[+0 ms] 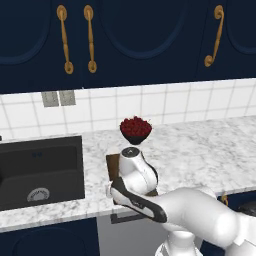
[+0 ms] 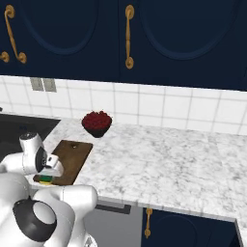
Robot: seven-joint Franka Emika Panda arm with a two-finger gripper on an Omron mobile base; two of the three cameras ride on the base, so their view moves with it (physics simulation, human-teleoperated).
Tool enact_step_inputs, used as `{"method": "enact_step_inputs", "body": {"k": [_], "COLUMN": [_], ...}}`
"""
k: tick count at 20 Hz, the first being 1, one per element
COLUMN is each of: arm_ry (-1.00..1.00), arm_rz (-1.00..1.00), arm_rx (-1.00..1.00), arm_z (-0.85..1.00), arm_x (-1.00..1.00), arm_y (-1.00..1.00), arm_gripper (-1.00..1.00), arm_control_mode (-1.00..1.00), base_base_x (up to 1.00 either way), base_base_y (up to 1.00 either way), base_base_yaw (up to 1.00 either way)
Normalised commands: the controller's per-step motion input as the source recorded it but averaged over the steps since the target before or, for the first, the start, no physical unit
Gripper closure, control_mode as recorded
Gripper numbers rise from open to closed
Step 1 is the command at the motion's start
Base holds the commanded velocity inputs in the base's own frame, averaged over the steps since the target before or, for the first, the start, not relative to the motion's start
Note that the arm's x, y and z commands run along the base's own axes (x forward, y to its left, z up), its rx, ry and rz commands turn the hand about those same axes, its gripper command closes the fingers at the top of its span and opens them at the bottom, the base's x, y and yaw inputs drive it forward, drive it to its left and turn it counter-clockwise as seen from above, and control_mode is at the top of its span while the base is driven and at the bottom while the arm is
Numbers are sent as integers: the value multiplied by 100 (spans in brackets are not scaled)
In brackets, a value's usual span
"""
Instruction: Pick up the sponge from the counter and clean the cutting board by briefly scrubbing or pressing down on the cutting board. Once finished, release the sponge.
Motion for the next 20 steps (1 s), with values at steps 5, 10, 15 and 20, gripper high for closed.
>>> {"method": "enact_step_inputs", "body": {"k": [5,10,15,20], "arm_ry": [0,0,-5,-10], "arm_rz": [0,0,0,0], "arm_rx": [-1,0,0,0], "arm_z": [0,-1,-41,-27], "arm_x": [34,50,32,68], "arm_y": [34,16,18,2], "arm_gripper": [100,100,100,100], "arm_control_mode": [-100,-100,-100,-100], "base_base_x": [0,0,0,0], "base_base_y": [0,0,0,0], "base_base_yaw": [0,0,0,0]}}
